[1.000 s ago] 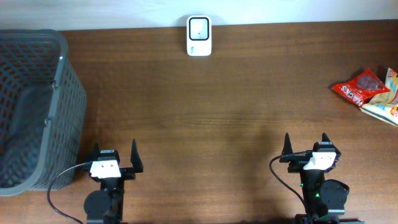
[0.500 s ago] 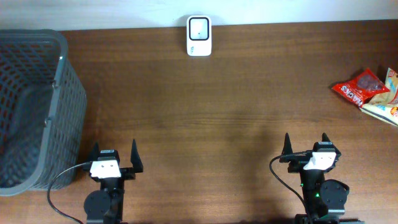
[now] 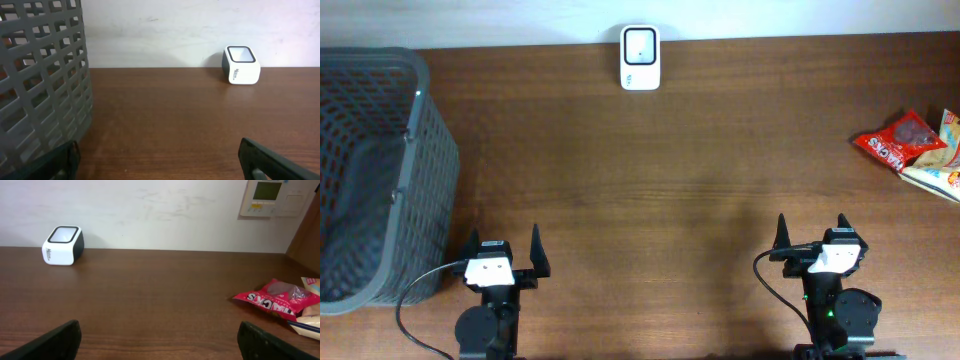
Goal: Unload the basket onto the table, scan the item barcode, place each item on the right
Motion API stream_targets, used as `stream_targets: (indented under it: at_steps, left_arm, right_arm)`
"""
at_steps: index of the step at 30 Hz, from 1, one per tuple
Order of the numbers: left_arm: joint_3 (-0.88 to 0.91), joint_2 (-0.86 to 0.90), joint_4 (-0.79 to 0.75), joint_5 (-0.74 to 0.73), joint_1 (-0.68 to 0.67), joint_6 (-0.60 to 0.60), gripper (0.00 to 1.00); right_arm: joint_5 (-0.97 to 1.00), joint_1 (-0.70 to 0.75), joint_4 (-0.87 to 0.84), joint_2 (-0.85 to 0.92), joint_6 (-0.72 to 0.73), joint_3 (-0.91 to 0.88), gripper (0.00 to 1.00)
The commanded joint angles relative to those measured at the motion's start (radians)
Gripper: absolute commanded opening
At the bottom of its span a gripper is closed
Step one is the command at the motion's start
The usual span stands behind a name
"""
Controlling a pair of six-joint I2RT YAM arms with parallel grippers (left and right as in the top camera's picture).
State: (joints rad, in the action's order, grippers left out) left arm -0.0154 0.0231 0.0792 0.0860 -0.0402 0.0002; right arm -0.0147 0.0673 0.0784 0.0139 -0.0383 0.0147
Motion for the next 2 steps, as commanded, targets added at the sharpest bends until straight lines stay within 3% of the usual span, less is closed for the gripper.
stream_targets:
  at_steps: [1, 2]
  left_arm:
    - [0.006, -0.006, 0.001, -0.011, -0.005, 0.016, 0.99]
    - [0.006, -0.006, 0.001, -0.011, -0.005, 0.016, 0.99]
  right_arm:
    - [0.016, -0.007, 0.002, -0.010, -0.007, -0.009, 0.98]
    - [0.016, -0.007, 0.002, -0.010, -0.007, -0.009, 0.98]
